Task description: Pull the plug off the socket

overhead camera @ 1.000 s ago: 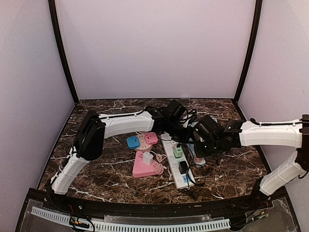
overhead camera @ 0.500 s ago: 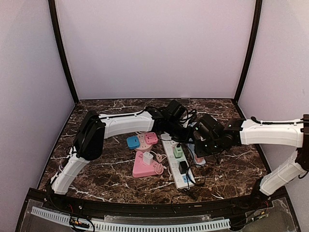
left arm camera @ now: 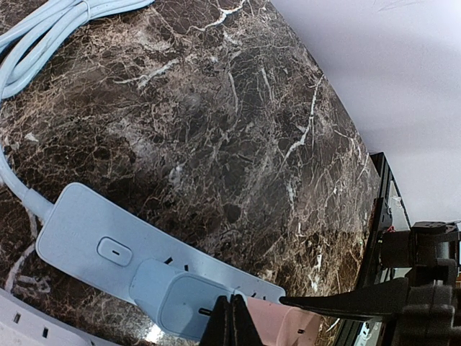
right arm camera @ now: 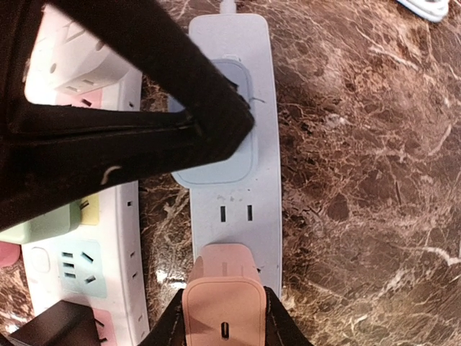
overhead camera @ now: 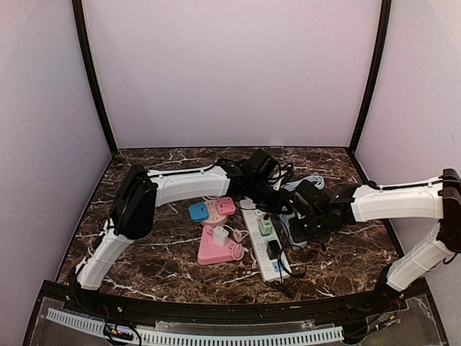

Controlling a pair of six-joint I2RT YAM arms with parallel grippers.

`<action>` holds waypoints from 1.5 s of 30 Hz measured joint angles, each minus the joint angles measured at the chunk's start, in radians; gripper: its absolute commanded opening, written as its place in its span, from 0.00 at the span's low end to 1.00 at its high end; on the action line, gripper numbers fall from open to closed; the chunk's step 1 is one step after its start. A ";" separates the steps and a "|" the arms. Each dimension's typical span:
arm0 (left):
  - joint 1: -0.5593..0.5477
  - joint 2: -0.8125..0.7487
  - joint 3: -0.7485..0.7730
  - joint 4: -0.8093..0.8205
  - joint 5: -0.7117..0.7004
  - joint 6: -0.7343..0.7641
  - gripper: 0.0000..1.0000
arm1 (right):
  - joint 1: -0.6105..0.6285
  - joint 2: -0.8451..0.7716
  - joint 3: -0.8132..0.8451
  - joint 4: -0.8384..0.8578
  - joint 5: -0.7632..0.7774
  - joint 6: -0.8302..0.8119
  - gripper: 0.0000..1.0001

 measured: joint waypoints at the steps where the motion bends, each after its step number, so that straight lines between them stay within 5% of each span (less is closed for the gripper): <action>1: 0.000 0.000 0.000 0.000 0.000 0.000 0.00 | 0.000 0.000 0.001 0.001 0.003 -0.002 0.18; 7: 0.000 0.000 0.000 0.000 -0.001 0.000 0.00 | 0.001 0.001 0.011 -0.019 0.011 -0.018 0.02; 45: -0.006 -0.014 -0.022 0.001 -0.045 0.017 0.00 | 0.005 -0.023 0.022 -0.055 -0.002 -0.100 0.00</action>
